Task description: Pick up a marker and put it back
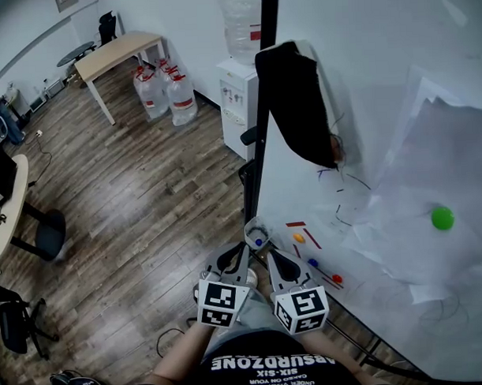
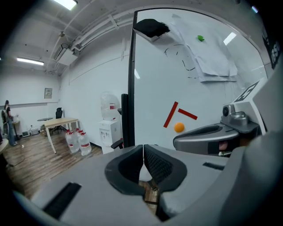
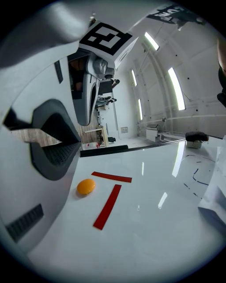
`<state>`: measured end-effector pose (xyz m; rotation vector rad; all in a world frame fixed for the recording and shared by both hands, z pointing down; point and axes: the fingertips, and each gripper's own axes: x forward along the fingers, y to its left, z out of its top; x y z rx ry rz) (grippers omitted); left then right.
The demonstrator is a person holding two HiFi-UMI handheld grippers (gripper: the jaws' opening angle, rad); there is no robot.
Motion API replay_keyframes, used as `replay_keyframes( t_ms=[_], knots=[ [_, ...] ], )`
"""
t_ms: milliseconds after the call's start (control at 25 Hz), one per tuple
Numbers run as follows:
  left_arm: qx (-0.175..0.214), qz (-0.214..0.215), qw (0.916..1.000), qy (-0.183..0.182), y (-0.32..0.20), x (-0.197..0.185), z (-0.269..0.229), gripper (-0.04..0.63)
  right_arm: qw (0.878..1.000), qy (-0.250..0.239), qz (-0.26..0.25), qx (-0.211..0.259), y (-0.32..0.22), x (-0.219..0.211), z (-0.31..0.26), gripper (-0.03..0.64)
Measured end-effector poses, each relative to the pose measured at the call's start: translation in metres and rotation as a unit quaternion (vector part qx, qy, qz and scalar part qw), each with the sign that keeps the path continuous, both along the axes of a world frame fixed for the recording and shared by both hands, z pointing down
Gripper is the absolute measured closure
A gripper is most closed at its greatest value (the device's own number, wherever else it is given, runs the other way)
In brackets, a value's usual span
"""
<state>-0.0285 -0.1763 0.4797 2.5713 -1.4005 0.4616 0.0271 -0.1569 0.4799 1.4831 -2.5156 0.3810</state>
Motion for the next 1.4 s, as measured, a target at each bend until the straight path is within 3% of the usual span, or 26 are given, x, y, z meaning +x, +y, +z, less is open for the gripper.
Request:
replay_keyframes(
  t_ms=[440,1400],
  knots=[
    [-0.028,0.008,0.9996,0.008,0.01,0.004,0.018,0.588,1.0,0.005,-0.022,-0.008,0.004,-0.006,0.003,0.618],
    [-0.026,0.016,0.9995,0.009,0.012,0.011,0.014,0.588,0.999,0.005,-0.03,-0.008,0.009,-0.006,0.003,0.618]
  ],
)
